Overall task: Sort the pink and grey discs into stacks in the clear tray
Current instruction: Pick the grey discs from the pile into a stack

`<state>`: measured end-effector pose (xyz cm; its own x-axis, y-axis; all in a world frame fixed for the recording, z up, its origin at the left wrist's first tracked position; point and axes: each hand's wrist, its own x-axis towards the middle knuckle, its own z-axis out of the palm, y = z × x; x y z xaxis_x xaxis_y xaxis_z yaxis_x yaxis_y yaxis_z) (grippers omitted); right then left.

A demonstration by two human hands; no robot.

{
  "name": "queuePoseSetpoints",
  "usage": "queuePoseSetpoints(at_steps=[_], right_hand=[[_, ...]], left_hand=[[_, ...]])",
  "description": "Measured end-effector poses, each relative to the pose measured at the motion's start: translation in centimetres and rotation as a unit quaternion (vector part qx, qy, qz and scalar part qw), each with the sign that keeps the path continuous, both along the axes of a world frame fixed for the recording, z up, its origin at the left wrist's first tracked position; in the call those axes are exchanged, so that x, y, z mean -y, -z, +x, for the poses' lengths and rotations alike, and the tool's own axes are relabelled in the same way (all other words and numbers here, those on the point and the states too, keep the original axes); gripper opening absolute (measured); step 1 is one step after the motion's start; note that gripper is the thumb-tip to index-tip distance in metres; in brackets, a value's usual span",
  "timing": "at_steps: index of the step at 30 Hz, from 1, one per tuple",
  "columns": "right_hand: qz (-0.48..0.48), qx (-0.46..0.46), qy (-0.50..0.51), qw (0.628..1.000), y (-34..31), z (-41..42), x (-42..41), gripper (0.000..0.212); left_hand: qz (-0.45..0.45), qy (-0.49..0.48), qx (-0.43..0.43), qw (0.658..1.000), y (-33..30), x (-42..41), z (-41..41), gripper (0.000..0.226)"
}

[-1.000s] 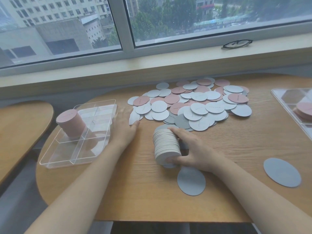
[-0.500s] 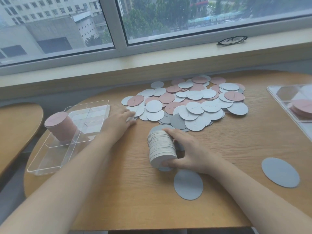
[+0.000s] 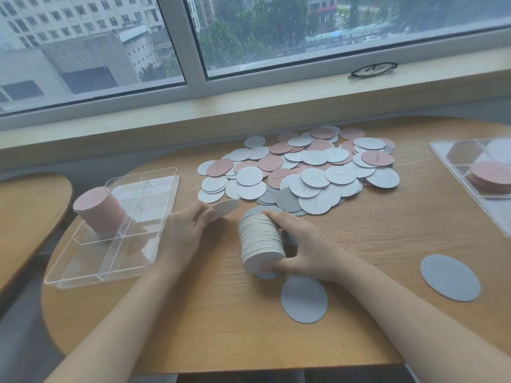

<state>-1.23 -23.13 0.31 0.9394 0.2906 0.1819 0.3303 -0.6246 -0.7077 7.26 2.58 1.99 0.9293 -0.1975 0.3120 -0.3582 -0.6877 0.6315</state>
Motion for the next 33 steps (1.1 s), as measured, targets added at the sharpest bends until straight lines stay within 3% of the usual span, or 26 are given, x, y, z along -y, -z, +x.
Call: queuePoseSetpoints(at_steps=[5, 9, 13, 19, 27, 30, 33], right_hand=[[0.003, 0.003, 0.001, 1.000, 0.0, 0.0, 0.0, 0.104], [-0.002, -0.002, 0.003, 1.000, 0.1, 0.0, -0.1, 0.106], [0.000, -0.006, 0.010, 1.000, 0.1, 0.0, 0.0, 0.108], [0.026, -0.017, 0.017, 0.999, 0.1, -0.2, 0.3, 0.096], [0.042, -0.018, 0.019, 0.999, 0.0, -0.2, -0.1, 0.094], [0.037, -0.012, 0.013, 0.999, 0.1, -0.3, 0.0, 0.103], [0.011, 0.032, -0.013, 0.999, 0.0, -0.2, -0.2, 0.095]], left_hand=[[-0.055, 0.031, -0.016, 0.998, -0.3, 2.0, -3.0, 0.024], [-0.218, 0.036, -0.112, 0.969, 0.4, 3.5, -3.4, 0.037], [-0.233, 0.038, -0.133, 0.962, 1.5, 4.7, -3.3, 0.065], [-0.269, 0.019, -0.246, 0.931, 0.0, 7.0, -5.2, 0.070], [-0.380, 0.041, -0.250, 0.890, 0.4, 7.4, -4.5, 0.039], [-0.394, 0.044, -0.244, 0.885, 0.6, 7.2, -4.5, 0.033], [-0.375, 0.038, -0.221, 0.900, 0.8, 6.8, -4.6, 0.028]])
